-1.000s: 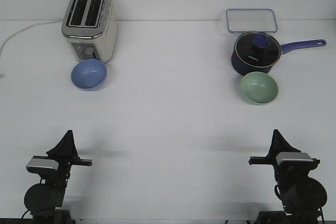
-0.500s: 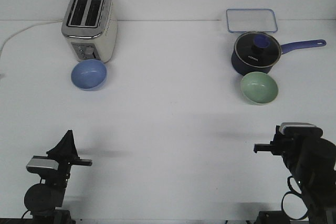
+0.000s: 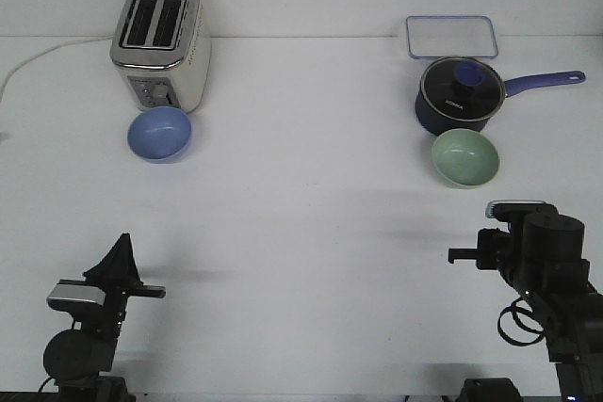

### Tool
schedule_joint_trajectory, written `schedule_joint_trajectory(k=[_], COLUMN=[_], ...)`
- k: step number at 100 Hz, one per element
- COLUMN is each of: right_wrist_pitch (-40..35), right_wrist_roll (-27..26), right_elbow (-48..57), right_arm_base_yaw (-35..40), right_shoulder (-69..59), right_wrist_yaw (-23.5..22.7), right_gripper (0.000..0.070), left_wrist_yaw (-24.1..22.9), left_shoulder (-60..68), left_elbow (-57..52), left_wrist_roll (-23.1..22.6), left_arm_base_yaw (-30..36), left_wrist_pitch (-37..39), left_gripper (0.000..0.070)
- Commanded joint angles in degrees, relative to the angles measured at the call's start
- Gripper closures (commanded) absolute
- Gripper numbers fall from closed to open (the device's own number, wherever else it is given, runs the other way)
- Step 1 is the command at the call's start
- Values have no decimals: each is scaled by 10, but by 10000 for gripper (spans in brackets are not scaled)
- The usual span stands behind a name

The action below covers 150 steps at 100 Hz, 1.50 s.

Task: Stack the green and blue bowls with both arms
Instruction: 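Reach the right gripper forward to the pale green bowl's rim and grasp it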

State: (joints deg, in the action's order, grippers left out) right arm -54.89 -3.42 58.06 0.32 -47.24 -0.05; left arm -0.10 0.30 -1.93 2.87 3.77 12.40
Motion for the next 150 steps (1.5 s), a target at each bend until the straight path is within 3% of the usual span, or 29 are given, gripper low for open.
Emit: schedule_joint_trajectory(k=[1, 8, 15, 40, 63, 86, 110, 150], right_wrist_pitch=[4, 2, 1, 18, 17, 19, 30, 133], right_wrist_roll=[2, 2, 2, 0, 16, 38, 63, 82], right_elbow=[10, 10, 10, 24, 106, 198, 274, 290], right_arm_base_yaw=[0, 0, 0, -1, -32, -93, -136, -162], right_shoulder=[-1, -1, -1, -15, -124, -263, -398, -528], right_wrist_yaw=[-1, -1, -1, 1, -3, -76, -74, -76], right_gripper=[377, 274, 227, 219, 219, 219, 220, 220], left_wrist_yaw=[-1, -1, -1, -1, -1, -1, -1, -1], left_shoulder=[-1, -1, -1, -1, -1, -1, -1, -1], left_elbow=[11, 11, 11, 11, 11, 11, 11, 11], left_wrist_roll=[-5, -5, -5, -5, -5, -5, -5, -5], left_arm_base_yaw=[0, 0, 0, 0, 0, 0, 0, 0], left_wrist_pitch=[6, 6, 6, 6, 6, 6, 6, 6], left_gripper=[689, 689, 689, 689, 689, 689, 689, 689])
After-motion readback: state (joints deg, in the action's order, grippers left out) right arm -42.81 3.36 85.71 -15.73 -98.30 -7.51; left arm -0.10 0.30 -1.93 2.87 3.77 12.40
